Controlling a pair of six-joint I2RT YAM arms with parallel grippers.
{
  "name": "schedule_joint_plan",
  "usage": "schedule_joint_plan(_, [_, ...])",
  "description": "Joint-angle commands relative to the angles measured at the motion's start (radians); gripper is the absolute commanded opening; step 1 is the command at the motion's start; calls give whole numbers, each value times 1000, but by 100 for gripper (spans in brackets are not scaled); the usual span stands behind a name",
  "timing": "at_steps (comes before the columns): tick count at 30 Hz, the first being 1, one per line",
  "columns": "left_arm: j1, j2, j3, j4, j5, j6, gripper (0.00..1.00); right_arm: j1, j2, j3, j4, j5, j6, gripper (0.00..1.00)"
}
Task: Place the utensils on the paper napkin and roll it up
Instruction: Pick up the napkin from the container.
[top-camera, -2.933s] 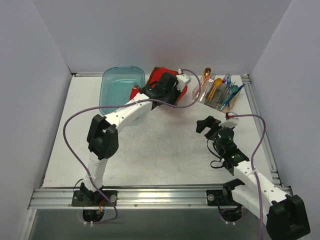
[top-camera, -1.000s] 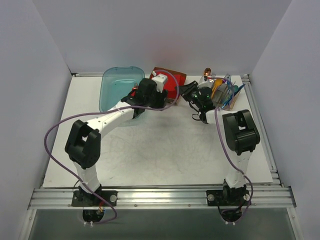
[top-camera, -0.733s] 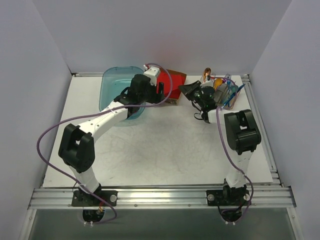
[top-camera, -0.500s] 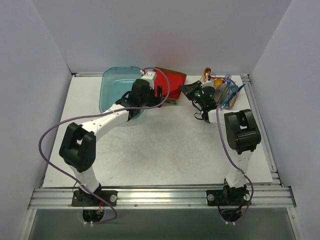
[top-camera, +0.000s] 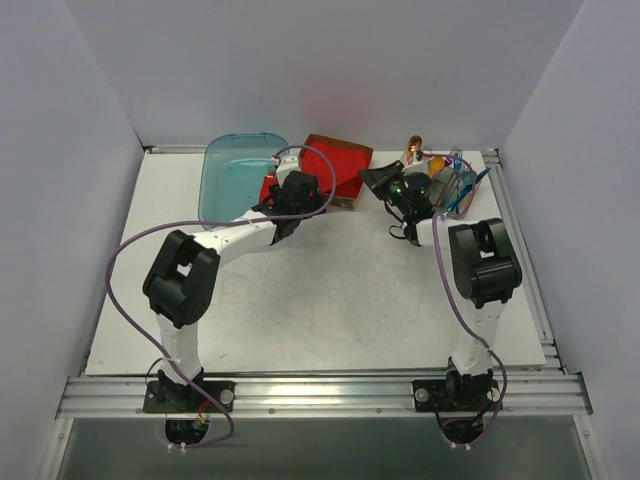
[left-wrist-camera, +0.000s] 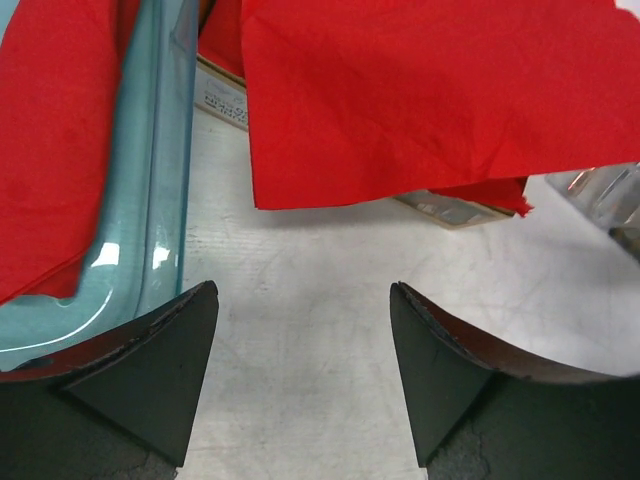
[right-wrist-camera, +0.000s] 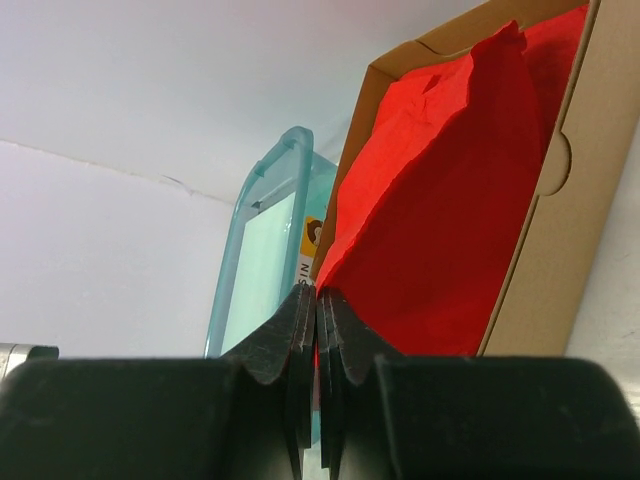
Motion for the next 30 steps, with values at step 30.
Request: schedule_joint_plan(30, [-59,146,117,115,-316,-543,78,-31,-6,132,-80,-80,34,0])
